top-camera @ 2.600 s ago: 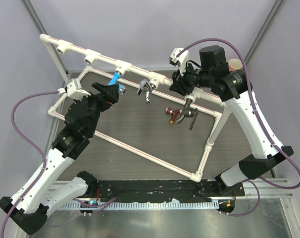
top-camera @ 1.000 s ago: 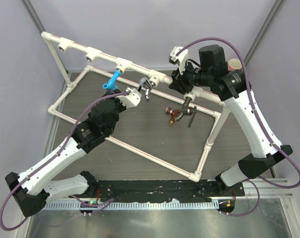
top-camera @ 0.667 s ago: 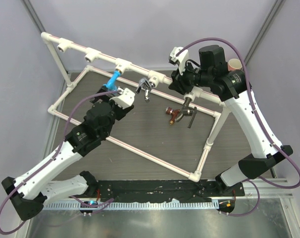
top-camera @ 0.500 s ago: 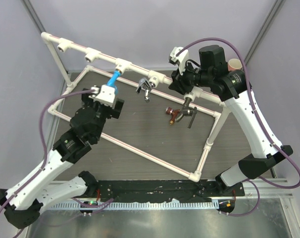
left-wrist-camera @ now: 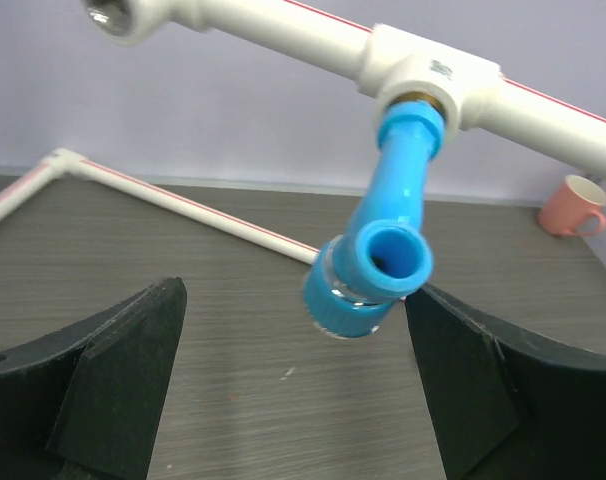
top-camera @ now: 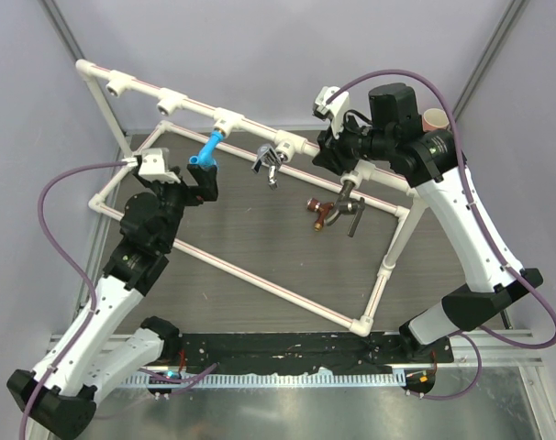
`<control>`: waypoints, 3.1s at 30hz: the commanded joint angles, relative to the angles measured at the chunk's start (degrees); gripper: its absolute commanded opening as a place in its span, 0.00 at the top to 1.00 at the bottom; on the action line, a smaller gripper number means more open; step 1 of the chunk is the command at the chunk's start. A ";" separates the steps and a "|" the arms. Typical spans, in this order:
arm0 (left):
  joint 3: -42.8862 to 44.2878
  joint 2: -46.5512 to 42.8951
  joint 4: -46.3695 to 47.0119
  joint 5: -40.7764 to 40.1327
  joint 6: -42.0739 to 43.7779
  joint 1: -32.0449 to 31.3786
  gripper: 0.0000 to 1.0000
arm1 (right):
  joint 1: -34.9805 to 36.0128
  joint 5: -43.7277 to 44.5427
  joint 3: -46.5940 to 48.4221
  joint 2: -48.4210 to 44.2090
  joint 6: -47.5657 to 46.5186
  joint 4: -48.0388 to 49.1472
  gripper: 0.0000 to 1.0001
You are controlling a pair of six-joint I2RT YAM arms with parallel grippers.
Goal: Install the water faucets
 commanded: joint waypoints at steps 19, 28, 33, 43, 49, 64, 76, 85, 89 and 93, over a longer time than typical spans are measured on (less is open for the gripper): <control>1.55 8.56 16.16 11.46 20.36 1.73 0.49 | 0.40 -1.96 -1.29 0.69 1.79 0.45 0.99; 6.99 7.68 4.85 18.13 38.30 1.65 0.85 | 0.32 -2.48 -1.29 0.86 1.61 0.45 0.99; 11.04 8.99 -1.94 16.74 52.43 0.68 0.91 | 0.32 -2.49 -1.47 0.78 1.53 0.54 0.99; 7.45 12.86 -0.01 -0.93 75.30 -6.00 0.83 | 0.32 -2.66 -1.38 0.95 1.44 0.45 0.99; 6.73 12.17 2.36 -2.78 72.26 -6.88 0.28 | 0.23 -2.57 -1.64 0.95 1.26 0.45 0.99; 4.98 -5.49 -7.13 5.22 21.56 -6.79 0.00 | 0.32 -2.66 -1.64 1.66 1.35 0.45 0.99; 3.76 -10.68 -10.13 -13.50 -28.97 -6.70 0.00 | 0.40 -2.13 -1.47 1.83 1.53 0.54 0.99; 0.23 -8.94 -3.89 -15.88 -54.57 -6.00 0.02 | 0.67 -2.13 -1.47 1.74 1.52 0.54 0.99; 0.49 -6.21 -1.07 -12.10 -58.96 -3.55 0.03 | 0.58 -2.05 -1.47 1.74 1.35 0.45 0.99; 0.58 -2.79 -1.25 -8.76 -64.76 -1.08 0.05 | 0.67 -2.13 -1.64 1.83 1.26 0.45 0.99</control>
